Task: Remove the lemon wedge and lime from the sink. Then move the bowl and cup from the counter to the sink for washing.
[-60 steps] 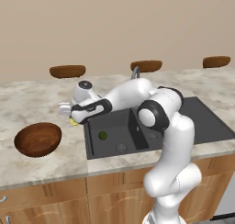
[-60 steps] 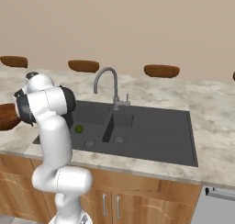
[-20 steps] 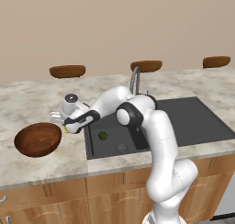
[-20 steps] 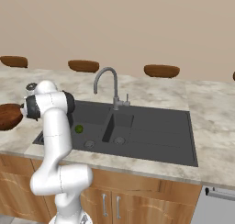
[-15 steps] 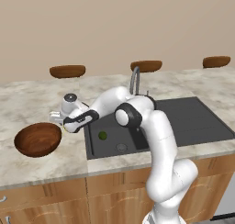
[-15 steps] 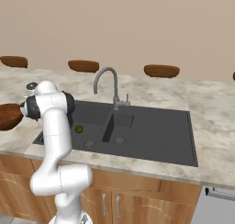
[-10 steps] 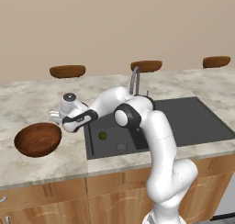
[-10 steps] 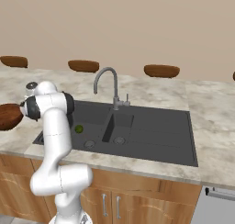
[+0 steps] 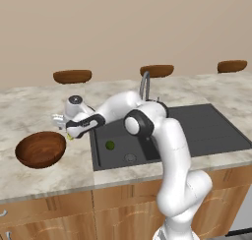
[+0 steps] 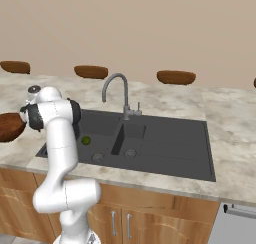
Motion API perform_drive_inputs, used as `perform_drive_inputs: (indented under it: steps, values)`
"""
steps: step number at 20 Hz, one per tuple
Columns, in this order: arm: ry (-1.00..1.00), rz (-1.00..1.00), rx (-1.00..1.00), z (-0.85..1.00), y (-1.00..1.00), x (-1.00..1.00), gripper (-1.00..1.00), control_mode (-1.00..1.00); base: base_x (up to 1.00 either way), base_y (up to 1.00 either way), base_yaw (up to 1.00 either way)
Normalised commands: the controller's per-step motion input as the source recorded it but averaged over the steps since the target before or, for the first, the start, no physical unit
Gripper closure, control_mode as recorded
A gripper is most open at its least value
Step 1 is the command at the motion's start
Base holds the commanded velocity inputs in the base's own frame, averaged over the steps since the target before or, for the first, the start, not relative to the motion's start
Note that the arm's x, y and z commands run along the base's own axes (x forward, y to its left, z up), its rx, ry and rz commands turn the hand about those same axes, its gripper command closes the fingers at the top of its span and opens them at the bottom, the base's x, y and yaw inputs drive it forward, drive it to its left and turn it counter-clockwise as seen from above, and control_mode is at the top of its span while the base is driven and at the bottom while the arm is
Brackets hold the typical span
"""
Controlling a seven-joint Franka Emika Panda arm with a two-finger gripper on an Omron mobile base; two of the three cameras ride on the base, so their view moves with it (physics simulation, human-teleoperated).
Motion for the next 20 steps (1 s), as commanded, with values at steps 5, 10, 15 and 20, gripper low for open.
perform_drive_inputs:
  steps: [5,10,15,20]
  values:
    - [0.00,-0.01,0.02,0.24,-0.22,-0.12,-1.00,-1.00,0.00,0.00,0.00]
    - [0.00,-0.01,0.00,0.18,-0.30,-0.16,-1.00,-1.00,0.00,0.00,0.00]
    - [0.01,0.00,0.00,0.12,-0.37,-0.21,-1.00,-1.00,0.00,0.00,0.00]
    - [0.01,0.00,0.00,0.04,-0.37,-0.21,-1.00,-1.00,0.00,0.00,0.00]
